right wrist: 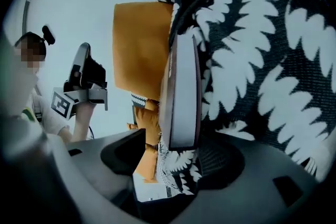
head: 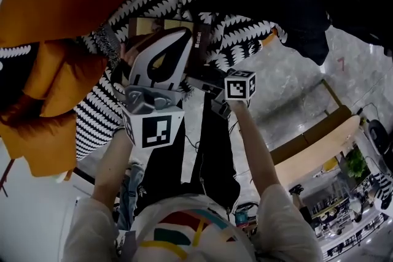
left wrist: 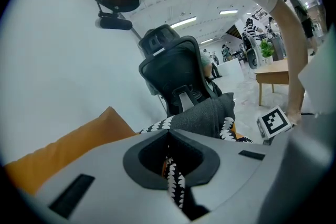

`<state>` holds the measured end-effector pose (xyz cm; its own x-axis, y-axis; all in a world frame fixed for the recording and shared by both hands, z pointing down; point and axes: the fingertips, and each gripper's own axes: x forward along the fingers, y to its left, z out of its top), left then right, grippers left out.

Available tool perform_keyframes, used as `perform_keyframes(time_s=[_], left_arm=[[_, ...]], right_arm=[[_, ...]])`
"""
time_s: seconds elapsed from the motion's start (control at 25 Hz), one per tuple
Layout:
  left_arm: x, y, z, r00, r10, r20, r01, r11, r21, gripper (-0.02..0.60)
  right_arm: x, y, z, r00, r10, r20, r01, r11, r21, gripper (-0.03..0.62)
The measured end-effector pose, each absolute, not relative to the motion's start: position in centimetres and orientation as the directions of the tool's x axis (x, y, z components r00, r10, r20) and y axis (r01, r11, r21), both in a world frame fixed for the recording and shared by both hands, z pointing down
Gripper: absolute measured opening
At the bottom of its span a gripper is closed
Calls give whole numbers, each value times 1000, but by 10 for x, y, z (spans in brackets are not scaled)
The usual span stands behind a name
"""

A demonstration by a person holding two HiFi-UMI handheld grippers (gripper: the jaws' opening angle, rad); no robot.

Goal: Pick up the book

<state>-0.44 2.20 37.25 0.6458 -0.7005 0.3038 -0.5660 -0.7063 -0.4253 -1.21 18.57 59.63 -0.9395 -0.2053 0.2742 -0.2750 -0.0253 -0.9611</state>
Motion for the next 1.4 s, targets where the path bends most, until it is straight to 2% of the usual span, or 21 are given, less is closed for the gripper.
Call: perform_keyframes(time_s=[0.16,0.48,0.84,0.88,0.92,1.0,1.16,1.4], left_arm=[[-8,22,366,631,-716,299,-583,-692,-426,6],[-53,-7,350,549,-788,281,-653,-613,-444,6],[-98,-20,342,472,-832,291,-708,-554,-438,6],[-102,-16,338,464,-836,292,-713,-548,-437,6],[-105,-12,335,458,-840,292,-718,-543,-435,6],[-109,-10,332,448,-845,291,-727,-534,-431,6],[-113,-26,321,435,-852,291,-736,-523,-430,7],[-117,-28,268,413,-878,243,-772,-479,-418,6]], right_arm=[[-30,169,563,-946,-245,213,-228,31,-973,288],[-64,101,556,-939,-235,252,-267,33,-963,288],[-79,67,574,-920,-189,344,-325,-126,-937,285],[-78,70,577,-909,-195,369,-341,-161,-926,257],[-78,73,579,-897,-199,394,-359,-189,-914,187],[-76,73,580,-884,-202,422,-383,-206,-900,173],[-73,52,560,-872,-210,442,-412,-172,-895,159],[-68,47,496,-859,-182,479,-487,-3,-874,155]])
